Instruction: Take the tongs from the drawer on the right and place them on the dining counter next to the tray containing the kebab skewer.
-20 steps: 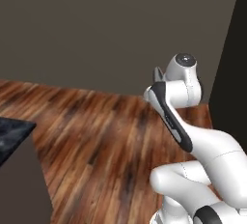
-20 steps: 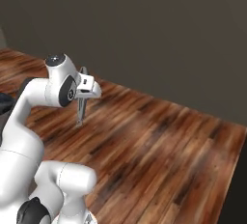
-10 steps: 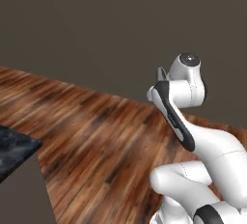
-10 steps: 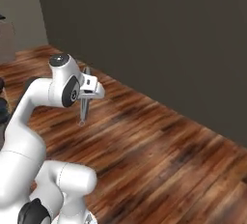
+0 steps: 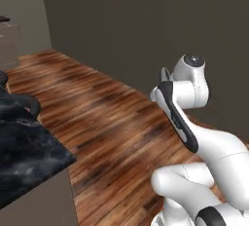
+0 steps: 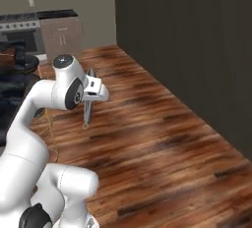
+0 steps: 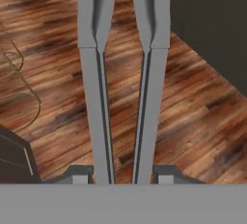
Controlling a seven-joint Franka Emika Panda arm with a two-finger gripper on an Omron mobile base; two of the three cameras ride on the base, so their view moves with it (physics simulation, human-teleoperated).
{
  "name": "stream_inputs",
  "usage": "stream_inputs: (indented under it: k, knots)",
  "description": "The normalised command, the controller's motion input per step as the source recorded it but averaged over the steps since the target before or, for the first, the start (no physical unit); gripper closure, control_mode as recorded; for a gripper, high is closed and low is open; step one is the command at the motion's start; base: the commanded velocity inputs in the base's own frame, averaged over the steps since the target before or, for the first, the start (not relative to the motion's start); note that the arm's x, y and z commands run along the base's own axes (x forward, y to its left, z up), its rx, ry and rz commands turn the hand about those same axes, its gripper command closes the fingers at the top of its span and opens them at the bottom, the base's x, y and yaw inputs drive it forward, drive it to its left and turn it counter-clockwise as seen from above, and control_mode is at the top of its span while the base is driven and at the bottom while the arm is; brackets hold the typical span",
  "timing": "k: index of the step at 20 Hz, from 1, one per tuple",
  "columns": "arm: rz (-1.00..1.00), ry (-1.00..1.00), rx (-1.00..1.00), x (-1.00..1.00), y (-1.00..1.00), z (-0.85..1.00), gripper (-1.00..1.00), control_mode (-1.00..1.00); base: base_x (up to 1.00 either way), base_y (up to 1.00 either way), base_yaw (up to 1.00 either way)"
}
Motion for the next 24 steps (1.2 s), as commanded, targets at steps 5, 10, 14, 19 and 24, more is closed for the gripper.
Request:
stream_inputs:
  k: [5, 10, 14, 19, 24]
  knots:
    - [0.00, 0.00, 0.00, 0.00, 0.00, 0.00, 1.00, 1.00, 0.93, 0.00, 0.66]
    - [0.00, 0.00, 0.00, 0.00, 0.00, 0.00, 1.00, 1.00, 0.85, -0.05, 0.69]
    - [0.00, 0.00, 0.00, 0.00, 0.00, 0.00, 1.00, 1.00, 0.69, -0.44, 0.64]
    - [0.00, 0.00, 0.00, 0.00, 0.00, 0.00, 1.00, 1.00, 0.28, -0.75, 0.52]
    - [0.00, 0.00, 0.00, 0.00, 0.00, 0.00, 1.00, 1.00, 0.03, -0.92, 0.31]
